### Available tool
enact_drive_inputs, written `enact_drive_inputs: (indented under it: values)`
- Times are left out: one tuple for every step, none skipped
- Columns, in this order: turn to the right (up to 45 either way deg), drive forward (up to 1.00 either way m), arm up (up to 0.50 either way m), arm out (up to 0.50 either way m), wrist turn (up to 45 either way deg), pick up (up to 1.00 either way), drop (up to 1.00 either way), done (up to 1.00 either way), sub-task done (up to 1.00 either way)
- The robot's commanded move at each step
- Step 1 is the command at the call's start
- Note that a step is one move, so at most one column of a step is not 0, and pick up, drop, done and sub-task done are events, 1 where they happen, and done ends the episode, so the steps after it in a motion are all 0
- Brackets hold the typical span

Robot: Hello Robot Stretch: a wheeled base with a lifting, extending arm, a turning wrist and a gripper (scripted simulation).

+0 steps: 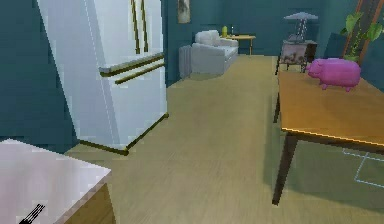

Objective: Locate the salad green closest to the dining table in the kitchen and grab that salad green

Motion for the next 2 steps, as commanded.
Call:
enact_drive_inputs:
  values:
    - [0.0, 0.0, 0.0, 0.0, 0.0, 1.0, 0.0, 0.0, 0.0]
    - [0.0, 0.0, 0.08, 0.0, 0.0, 0.0, 0.0, 0.0, 0.0]
